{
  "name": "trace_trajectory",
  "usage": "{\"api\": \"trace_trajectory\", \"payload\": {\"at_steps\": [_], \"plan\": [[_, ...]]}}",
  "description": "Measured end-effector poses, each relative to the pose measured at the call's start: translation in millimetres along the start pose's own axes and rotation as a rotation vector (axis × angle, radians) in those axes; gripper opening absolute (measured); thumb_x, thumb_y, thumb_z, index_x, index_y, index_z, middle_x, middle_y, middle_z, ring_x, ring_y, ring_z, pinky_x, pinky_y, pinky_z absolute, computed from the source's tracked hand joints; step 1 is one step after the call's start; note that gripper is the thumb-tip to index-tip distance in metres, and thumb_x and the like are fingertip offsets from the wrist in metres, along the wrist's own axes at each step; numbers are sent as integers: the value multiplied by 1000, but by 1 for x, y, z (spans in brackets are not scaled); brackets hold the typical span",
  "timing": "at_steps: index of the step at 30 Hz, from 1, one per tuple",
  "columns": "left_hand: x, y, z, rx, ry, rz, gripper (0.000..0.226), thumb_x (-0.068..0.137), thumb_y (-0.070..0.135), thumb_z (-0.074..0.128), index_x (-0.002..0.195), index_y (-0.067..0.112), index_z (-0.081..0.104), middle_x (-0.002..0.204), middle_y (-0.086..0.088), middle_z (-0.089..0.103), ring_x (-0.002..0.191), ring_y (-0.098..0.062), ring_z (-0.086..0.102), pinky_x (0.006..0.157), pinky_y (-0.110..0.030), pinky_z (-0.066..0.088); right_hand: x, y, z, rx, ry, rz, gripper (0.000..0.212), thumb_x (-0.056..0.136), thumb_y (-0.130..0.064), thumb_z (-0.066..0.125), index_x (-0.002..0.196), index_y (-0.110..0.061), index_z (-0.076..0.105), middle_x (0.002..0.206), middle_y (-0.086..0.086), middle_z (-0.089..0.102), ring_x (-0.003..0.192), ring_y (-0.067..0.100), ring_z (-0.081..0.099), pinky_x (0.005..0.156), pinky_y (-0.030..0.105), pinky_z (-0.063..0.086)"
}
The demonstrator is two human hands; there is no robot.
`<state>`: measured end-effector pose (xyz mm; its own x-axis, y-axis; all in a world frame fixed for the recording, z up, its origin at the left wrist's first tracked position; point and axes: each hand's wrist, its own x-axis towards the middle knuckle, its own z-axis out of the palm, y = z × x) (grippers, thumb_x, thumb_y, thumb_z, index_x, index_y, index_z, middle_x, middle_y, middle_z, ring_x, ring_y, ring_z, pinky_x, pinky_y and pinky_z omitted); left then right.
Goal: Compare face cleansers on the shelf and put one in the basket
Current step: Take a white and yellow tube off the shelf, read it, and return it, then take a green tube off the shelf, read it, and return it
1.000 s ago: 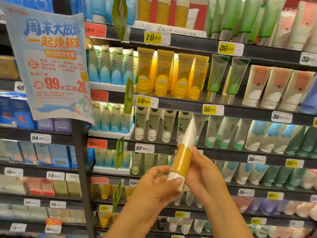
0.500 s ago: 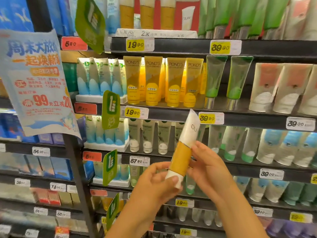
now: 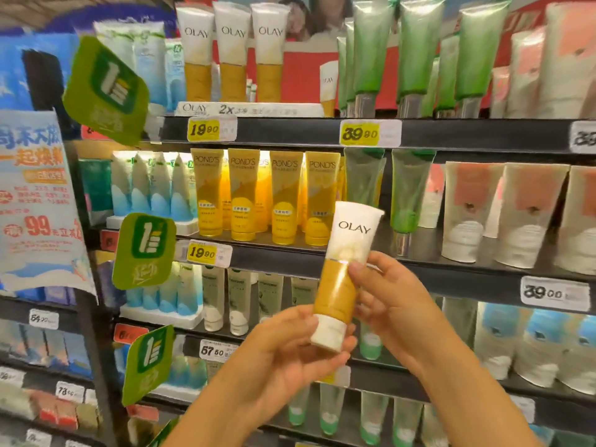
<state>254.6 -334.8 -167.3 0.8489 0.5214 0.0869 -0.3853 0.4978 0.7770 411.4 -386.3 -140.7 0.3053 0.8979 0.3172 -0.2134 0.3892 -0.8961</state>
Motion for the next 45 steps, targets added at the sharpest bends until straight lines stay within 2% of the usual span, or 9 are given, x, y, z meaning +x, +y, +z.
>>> {"api": "trace_trajectory", "payload": {"at_steps": [4,9,13,18,23,32,39,41,45], "plan": [[17,5,12,111,22,74,39,67,3,67,104,-8,61,103,-35,64,85,-41,68,65,-38,59,11,-20,-10,-60,-75,-96,44,71,-20,63,112,-5,58,76,-2,70,64,6,65,55,20,52],[40,29,37,502,116,276,41,66,16,74,104,7,61,89,-10,72,85,-21,69,75,-35,58,30,-54,-9,-169,-97,-230,49,69,-25,66,115,-11,60,106,8,70,97,22,68,80,41,57],[55,64,51,898,192,433,47,54,43,80,96,26,67,92,7,74,84,-7,69,66,-13,52,49,-80,1,-220,-123,-338,47,68,-26,66,113,-14,61,115,13,66,106,28,64,88,47,54],[83,106,58,1031,203,661,50,48,48,79,93,31,67,92,10,73,89,-16,67,72,-23,53,83,-109,18,-267,-109,-483,26,82,-10,62,107,-17,62,109,8,67,99,20,65,83,36,56],[106,143,71,1107,151,829,45,47,55,80,89,43,67,88,13,73,84,-6,69,76,-27,54,112,-133,36,-303,-118,-576,25,87,-5,58,110,-13,62,108,9,68,98,21,66,82,34,57],[133,194,79,1177,86,904,45,52,49,76,94,35,69,89,14,73,84,-6,68,67,-22,57,143,-160,44,-484,-79,-671,21,86,-10,62,99,-24,68,100,-5,73,93,12,69,81,28,57],[156,238,79,1124,245,1048,37,61,39,76,96,27,70,82,13,73,74,2,66,57,-6,47,156,-159,20,-713,292,-661,36,85,-12,65,119,-23,59,106,-13,63,85,-4,62,67,7,48],[165,247,79,1135,286,1059,35,69,32,77,102,23,69,86,12,73,77,0,66,61,-9,48,160,-153,17,-823,378,-666,41,86,-12,64,126,-19,56,109,-8,62,90,-1,60,72,10,44],[186,254,80,1174,371,1068,44,71,30,77,112,16,65,98,2,71,90,-12,65,76,-23,52,166,-145,16,-1115,499,-675,49,89,-21,61,135,-15,47,123,3,58,112,18,55,97,34,44]]}}
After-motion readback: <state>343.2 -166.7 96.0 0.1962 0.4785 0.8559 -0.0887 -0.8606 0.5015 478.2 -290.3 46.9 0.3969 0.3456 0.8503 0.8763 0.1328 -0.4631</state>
